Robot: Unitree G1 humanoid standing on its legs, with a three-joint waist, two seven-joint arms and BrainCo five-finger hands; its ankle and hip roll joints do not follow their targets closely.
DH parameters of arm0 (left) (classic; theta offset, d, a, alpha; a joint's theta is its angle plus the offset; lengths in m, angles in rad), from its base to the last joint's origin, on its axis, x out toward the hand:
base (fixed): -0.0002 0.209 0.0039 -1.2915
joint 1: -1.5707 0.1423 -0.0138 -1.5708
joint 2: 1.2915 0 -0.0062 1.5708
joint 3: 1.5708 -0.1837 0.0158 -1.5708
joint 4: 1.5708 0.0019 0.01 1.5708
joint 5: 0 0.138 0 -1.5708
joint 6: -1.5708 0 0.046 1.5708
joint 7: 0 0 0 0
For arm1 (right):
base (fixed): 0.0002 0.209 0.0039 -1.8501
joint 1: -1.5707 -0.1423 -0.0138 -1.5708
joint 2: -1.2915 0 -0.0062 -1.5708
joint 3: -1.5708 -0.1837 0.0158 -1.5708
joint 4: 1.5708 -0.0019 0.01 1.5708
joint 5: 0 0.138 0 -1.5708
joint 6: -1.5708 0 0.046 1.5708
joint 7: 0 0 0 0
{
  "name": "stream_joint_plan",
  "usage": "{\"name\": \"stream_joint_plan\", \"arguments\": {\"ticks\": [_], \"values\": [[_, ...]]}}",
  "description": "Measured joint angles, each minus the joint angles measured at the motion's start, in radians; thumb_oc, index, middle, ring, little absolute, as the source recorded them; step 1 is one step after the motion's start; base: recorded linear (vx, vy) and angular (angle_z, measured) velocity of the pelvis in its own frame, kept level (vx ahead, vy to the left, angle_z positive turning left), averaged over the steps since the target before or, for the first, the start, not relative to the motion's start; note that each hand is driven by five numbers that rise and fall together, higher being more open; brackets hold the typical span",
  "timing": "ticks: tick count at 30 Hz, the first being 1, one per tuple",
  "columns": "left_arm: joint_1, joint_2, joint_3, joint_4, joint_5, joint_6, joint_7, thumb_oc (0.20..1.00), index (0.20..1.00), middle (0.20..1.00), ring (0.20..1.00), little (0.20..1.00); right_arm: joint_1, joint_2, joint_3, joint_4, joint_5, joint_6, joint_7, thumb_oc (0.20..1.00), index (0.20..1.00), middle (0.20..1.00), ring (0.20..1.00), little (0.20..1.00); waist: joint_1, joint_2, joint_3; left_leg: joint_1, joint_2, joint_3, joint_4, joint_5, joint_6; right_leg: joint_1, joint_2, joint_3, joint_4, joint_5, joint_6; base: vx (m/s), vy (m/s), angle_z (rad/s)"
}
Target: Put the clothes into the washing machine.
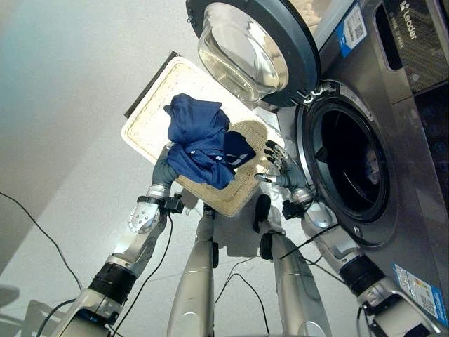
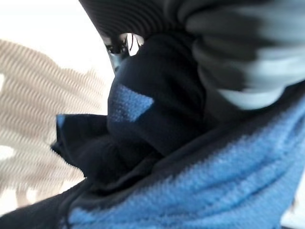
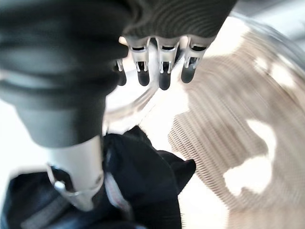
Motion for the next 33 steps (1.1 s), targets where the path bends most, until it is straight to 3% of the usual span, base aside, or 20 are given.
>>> {"name": "stream_joint_plan", "arguments": {"ticks": [2, 5, 6, 13, 15, 16, 17, 18, 20, 24, 33], "values": [[-0.018, 0.045, -0.022, -0.029, -0.008, 0.034, -0.051, 0.200, 0.200, 0.200, 0.200, 0.200, -0.072, -0.086, 0.065, -0.006, -0.146, 0.006, -0.015, 1.000, 1.000, 1.000, 1.000, 1.000, 0.003, 0.002, 0.000, 0.010, 0.000, -0.003, 0.000, 0.000, 0.000, 0.012, 0.000, -0.006, 0.000, 0.000, 0.000, -0.01, -0.021, 0.01], [-0.018, 0.045, -0.022, -0.029, -0.008, 0.034, -0.051, 0.200, 0.200, 0.200, 0.200, 0.200, -0.072, -0.086, 0.065, -0.006, -0.146, 0.006, -0.015, 1.000, 1.000, 1.000, 1.000, 1.000, 0.003, 0.002, 0.000, 0.010, 0.000, -0.003, 0.000, 0.000, 0.000, 0.012, 0.000, -0.006, 0.000, 0.000, 0.000, 0.00, -0.003, 0.02], [-0.063, 0.081, -0.058, -0.061, -0.014, 0.064, -0.094, 0.200, 0.200, 0.200, 0.200, 0.200, -0.131, -0.144, 0.067, -0.043, -0.185, 0.009, -0.015, 1.000, 1.000, 1.000, 1.000, 1.000, 0.021, 0.014, 0.002, 0.010, 0.001, -0.011, 0.003, 0.002, -0.001, 0.017, 0.000, -0.013, 0.000, 0.000, 0.000, 0.00, -0.008, 0.07], [-0.072, 0.083, -0.068, -0.064, -0.014, 0.081, -0.105, 0.200, 0.200, 0.200, 0.200, 0.200, -0.150, -0.147, 0.067, -0.043, -0.185, 0.009, -0.014, 1.000, 1.000, 1.000, 1.000, 1.000, 0.023, 0.019, 0.003, 0.009, 0.000, -0.021, 0.003, 0.001, -0.002, 0.021, -0.002, -0.021, -0.002, -0.002, 0.000, -0.01, -0.018, 0.05], [-0.091, 0.100, -0.078, -0.080, -0.016, 0.117, -0.108, 0.200, 0.200, 0.200, 0.200, 0.200, -0.173, -0.162, 0.081, -0.054, -0.185, 0.026, 0.006, 1.000, 1.000, 1.000, 1.000, 1.000, 0.024, 0.020, 0.003, 0.008, -0.001, -0.024, 0.001, 0.001, -0.002, 0.024, -0.002, -0.024, -0.008, -0.003, 0.000, -0.02, -0.008, 0.03], [-0.176, 0.141, -0.137, -0.118, -0.018, 0.150, -0.117, 0.200, 0.200, 0.200, 0.200, 0.200, -0.261, -0.206, 0.121, -0.144, -0.163, 0.045, 0.055, 1.000, 1.000, 1.000, 1.000, 1.000, 0.020, 0.020, 0.003, 0.010, -0.001, -0.027, 0.000, 0.004, -0.003, 0.030, 0.004, -0.028, -0.016, -0.001, 0.000, 0.00, 0.000, 0.00], [-0.176, 0.141, -0.137, -0.118, -0.018, 0.150, -0.117, 0.200, 0.200, 0.200, 0.200, 0.200, -0.261, -0.206, 0.121, -0.144, -0.163, 0.045, 0.055, 1.000, 1.000, 1.000, 1.000, 1.000, 0.020, 0.020, 0.003, 0.010, -0.001, -0.027, 0.000, 0.004, -0.003, 0.030, 0.004, -0.028, -0.016, -0.001, 0.000, -0.03, 0.012, 0.03], [-0.212, 0.134, -0.180, -0.138, -0.017, 0.157, -0.131, 0.200, 0.200, 0.200, 0.200, 0.200, -0.290, -0.201, 0.158, -0.168, -0.093, 0.053, 0.117, 1.000, 1.000, 1.000, 1.000, 1.000, 0.017, 0.019, 0.003, 0.011, 0.000, -0.027, -0.002, 0.005, -0.001, 0.032, 0.004, -0.028, -0.021, -0.001, 0.000, -0.03, 0.018, -0.01], [-0.224, 0.111, -0.187, -0.116, -0.010, 0.161, -0.123, 0.200, 0.200, 0.200, 0.200, 0.200, -0.262, -0.134, 0.143, -0.141, 0.046, 0.073, 0.181, 1.000, 1.000, 1.000, 1.000, 1.000, 0.018, 0.019, 0.003, 0.009, 0.003, -0.021, -0.007, 0.005, -0.002, 0.032, 0.004, -0.025, -0.035, 0.002, 0.000, -0.03, 0.016, -0.06], [-0.217, 0.113, -0.187, -0.070, 0.005, 0.196, -0.119, 0.200, 0.200, 0.200, 0.200, 0.200, -0.172, -0.109, 0.149, -0.115, 0.116, 0.110, 0.220, 1.000, 1.000, 1.000, 1.000, 1.000, 0.016, 0.019, 0.003, 0.009, 0.003, -0.009, -0.012, 0.003, -0.002, 0.032, 0.005, -0.022, -0.048, 0.007, -0.003, -0.01, 0.009, -0.05], [-0.217, 0.108, -0.191, -0.050, 0.006, 0.199, -0.116, 0.200, 0.200, 0.200, 0.200, 0.200, -0.167, -0.099, 0.149, -0.114, 0.234, 0.137, 0.257, 1.000, 1.000, 1.000, 1.000, 1.000, -0.005, 0.019, 0.003, 0.012, 0.006, 0.007, -0.019, 0.004, 0.000, 0.033, 0.007, -0.019, -0.056, 0.009, -0.003, 0.00, 0.002, 0.00]]}}
